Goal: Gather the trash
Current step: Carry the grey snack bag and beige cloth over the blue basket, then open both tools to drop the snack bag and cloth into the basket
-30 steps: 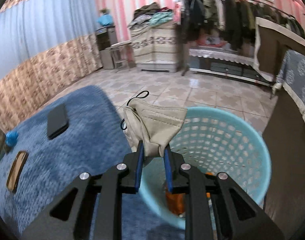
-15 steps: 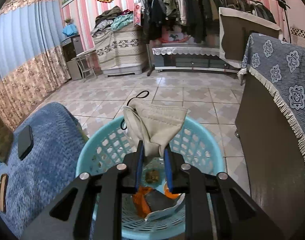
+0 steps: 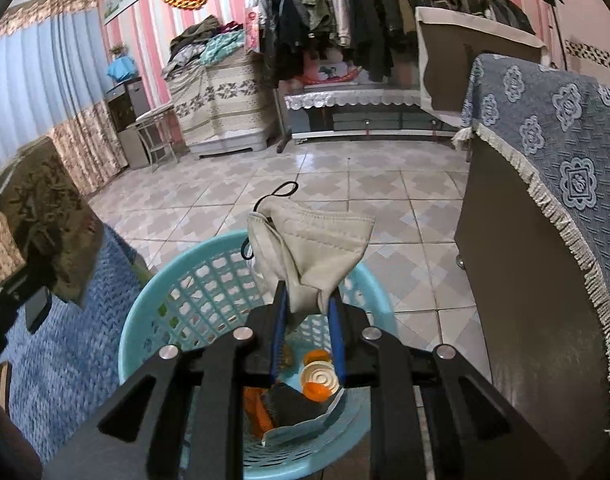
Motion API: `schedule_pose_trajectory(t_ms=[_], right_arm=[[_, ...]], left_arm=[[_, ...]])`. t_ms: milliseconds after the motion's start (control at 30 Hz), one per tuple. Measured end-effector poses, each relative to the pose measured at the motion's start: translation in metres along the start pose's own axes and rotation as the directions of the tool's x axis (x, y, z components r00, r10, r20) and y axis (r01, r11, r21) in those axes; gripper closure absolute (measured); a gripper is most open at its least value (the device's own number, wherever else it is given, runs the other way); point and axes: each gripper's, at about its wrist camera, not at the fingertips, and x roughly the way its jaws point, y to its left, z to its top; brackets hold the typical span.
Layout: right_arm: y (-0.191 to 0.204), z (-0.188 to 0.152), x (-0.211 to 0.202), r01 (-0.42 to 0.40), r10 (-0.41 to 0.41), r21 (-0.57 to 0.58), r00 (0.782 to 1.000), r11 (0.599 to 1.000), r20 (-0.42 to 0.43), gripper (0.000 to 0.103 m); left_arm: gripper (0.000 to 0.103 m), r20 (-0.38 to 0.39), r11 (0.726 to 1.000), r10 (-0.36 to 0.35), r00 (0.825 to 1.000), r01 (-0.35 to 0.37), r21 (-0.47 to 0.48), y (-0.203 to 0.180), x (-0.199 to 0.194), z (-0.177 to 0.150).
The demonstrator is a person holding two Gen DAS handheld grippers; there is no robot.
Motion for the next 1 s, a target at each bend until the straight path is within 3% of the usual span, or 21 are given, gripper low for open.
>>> schedule_pose_trajectory(t_ms=[267, 567, 633, 700, 833, 1000], right_arm=[[-0.014, 0.000, 0.008, 0.013, -0.012, 0.044, 1.000, 0.999, -0.021, 0.083], [-0.013, -0.002, 0.012, 0.010, -0.008, 0.056, 0.999, 0.998, -0.042, 0.083], [-0.014, 0.000, 0.014, 0.011, -0.008, 0.056, 0.999, 0.998, -0.046, 0.083], [-0.015, 0.001, 0.015, 0.008, -0.005, 0.055, 0.999, 0.998, -0.048, 0.083], [-0.013, 0.001, 0.015, 0.007, -0.004, 0.053, 0.999, 0.999, -0.049, 0.083], [-0.010, 0.001, 0.015, 0.006, -0.004, 0.050, 0.999, 0.999, -0.050, 0.083]], left_arm=[[0.103, -0.100, 0.996, -0.088, 0.991, 0.087, -0.010, -0.021, 0.053, -0.012], [0.101, -0.160, 0.998, -0.051, 0.986, 0.056, 0.031, -0.025, 0.068, -0.029], [0.090, -0.167, 0.998, -0.050, 0.985, 0.054, 0.019, -0.021, 0.066, -0.030], [0.060, -0.170, 0.999, -0.030, 0.985, 0.033, 0.015, -0.017, 0.064, -0.030], [0.054, -0.165, 1.000, -0.006, 0.986, 0.010, 0.024, -0.012, 0.056, -0.030], [0.025, -0.114, 0.996, 0.085, 0.990, -0.084, 0.014, 0.005, 0.038, -0.026]])
